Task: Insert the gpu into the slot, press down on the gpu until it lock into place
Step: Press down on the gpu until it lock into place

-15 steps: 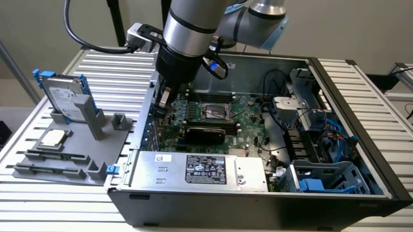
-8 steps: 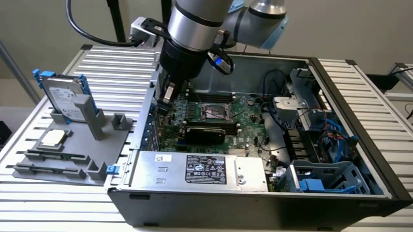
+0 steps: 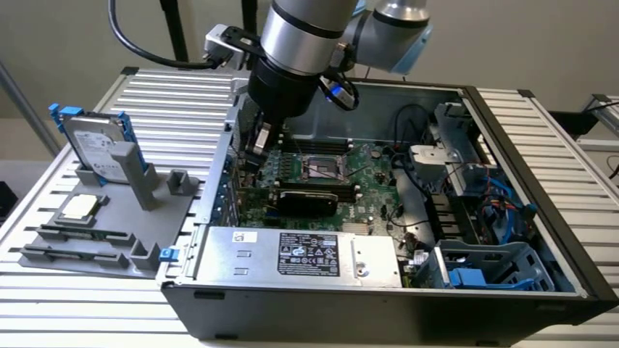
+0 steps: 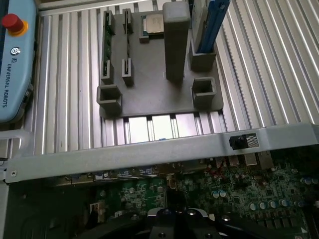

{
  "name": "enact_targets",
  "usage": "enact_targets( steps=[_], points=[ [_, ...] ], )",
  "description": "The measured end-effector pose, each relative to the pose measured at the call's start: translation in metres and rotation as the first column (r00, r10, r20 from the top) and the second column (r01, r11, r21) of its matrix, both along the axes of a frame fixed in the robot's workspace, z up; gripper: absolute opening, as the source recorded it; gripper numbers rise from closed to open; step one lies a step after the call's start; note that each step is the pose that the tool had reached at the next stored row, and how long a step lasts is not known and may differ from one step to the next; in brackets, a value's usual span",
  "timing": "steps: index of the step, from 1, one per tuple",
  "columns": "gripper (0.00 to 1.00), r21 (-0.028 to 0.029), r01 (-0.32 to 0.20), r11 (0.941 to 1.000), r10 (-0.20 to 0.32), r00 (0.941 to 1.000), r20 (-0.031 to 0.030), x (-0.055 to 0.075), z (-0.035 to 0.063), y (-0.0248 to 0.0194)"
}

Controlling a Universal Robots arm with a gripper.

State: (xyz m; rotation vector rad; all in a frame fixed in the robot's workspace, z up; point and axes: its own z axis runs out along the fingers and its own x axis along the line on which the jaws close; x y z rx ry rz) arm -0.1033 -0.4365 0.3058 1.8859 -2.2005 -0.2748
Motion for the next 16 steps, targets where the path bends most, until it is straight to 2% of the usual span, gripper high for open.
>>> enact_targets(
  steps=[3,6,16],
  points=[
    [0.11,-0.0004,-0.001,1.0,0.001,0.9999,0.0151,0.003,0.0001,0.0],
    [0.11,-0.0005,-0.004,1.0,0.004,0.9994,0.0343,0.005,0.0001,0.0],
    [0.11,-0.0015,-0.018,0.9998,0.018,0.9936,0.1114,0.011,0.0,-0.0003]
  ],
)
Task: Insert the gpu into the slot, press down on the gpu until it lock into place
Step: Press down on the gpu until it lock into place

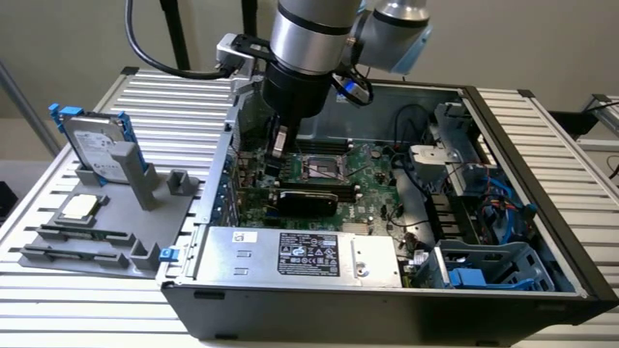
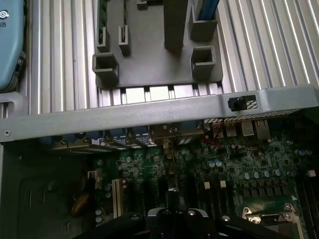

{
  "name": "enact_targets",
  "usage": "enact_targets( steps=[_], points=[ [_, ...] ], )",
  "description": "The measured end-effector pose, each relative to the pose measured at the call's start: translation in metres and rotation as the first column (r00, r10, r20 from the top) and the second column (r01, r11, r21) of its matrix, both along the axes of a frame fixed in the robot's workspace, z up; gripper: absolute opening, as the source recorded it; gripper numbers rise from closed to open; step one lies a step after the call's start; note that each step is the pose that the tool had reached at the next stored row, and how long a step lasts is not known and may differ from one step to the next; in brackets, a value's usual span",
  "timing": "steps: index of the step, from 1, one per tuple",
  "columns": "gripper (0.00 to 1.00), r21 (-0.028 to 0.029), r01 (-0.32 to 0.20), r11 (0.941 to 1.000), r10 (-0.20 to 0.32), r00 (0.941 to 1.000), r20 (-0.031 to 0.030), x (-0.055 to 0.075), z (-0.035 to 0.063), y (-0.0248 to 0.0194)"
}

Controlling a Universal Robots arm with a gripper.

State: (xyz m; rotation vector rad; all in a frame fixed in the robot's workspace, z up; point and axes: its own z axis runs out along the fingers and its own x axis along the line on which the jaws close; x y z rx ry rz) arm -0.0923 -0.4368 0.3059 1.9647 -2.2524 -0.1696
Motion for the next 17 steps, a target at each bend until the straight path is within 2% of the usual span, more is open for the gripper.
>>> enact_targets(
  steps=[4,6,7,8,17],
  points=[
    [0.11,-0.0001,-0.005,1.0,0.005,0.9995,0.0305,0.0026,0.0,-0.0002],
    [0.11,-0.0002,-0.008,1.0,0.008,0.999,0.0434,0.0039,0.0,-0.0004],
    [0.11,-0.0002,-0.009,1.0,0.009,0.9988,0.0478,0.0048,0.0,-0.0004],
    [0.11,-0.0002,-0.011,0.9999,0.011,0.9987,0.0502,0.0057,0.0002,-0.0004],
    [0.11,-0.0003,-0.013,0.9999,0.013,0.9986,0.0504,0.0062,0.0004,-0.0005]
  ],
)
